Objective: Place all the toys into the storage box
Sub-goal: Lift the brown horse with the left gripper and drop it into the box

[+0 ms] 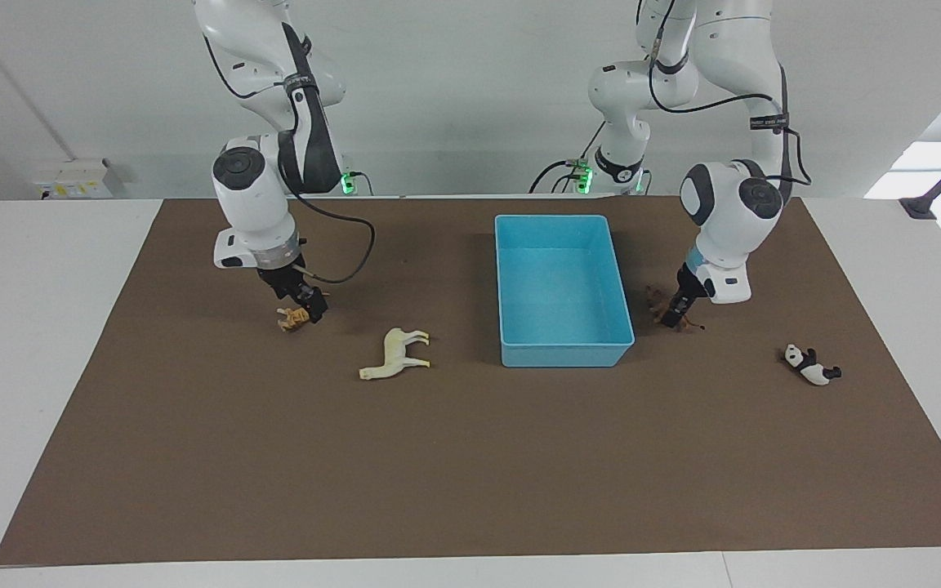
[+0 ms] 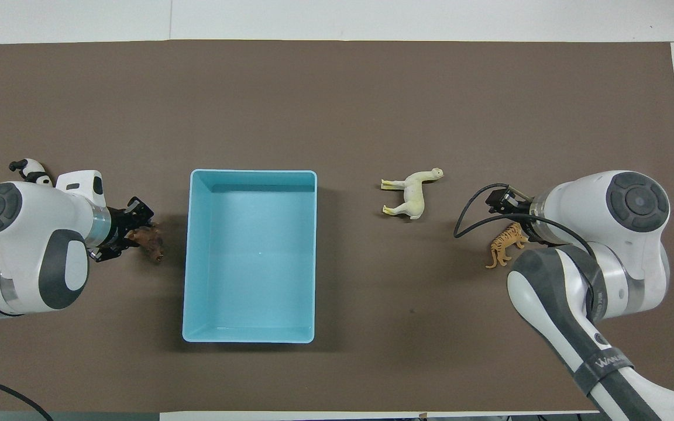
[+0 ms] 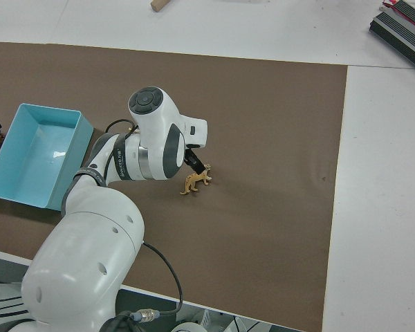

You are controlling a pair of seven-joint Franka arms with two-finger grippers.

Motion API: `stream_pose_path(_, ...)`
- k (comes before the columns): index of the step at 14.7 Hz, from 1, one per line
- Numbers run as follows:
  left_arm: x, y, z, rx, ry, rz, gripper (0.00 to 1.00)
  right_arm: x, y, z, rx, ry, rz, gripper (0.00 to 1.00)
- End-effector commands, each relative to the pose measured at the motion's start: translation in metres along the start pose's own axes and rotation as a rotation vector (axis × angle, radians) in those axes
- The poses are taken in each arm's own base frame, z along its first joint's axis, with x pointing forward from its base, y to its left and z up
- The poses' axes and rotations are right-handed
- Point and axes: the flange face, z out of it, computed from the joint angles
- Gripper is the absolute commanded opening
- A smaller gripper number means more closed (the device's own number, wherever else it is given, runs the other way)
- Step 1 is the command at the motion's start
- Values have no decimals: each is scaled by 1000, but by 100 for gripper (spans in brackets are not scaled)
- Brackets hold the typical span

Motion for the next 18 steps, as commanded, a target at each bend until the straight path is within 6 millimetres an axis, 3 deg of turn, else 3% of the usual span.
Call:
stream_pose_path(1, 16, 19, -25, 30, -12, 23, 0, 2, 14, 2, 17, 8, 36, 100)
stream_pose_path(4, 14, 51, -91, 78, -60, 57, 0, -2, 16, 26, 27, 13, 51, 100)
stream_pose_path(6, 6, 74, -120, 84, -80, 74, 0, -3, 18, 31, 33, 19, 53, 100)
stream_pose_path(8, -13, 99, -130, 67, -96, 22, 0, -5, 21, 35, 29, 15, 57, 100)
stream_pose_path(10, -59, 131, -125, 60, -83, 5, 0, -6, 25, 42, 37, 22, 65, 100)
stream_pose_path(12, -101, 148, -116, 62, -76, 55, 0, -10, 27, 53, 41, 24, 76, 100)
stream_pose_path(13, -107, 150, -116, 64, -76, 66, 0, -10, 27, 56, 37, 20, 79, 100)
stream_pose_path(15, -107, 148, -116, 78, -76, 72, 100, -10, 28, 59, 34, 16, 127, 100)
stream_pose_path(18, -99, 142, -126, 72, -68, 81, 100, -11, 28, 59, 33, 14, 145, 100)
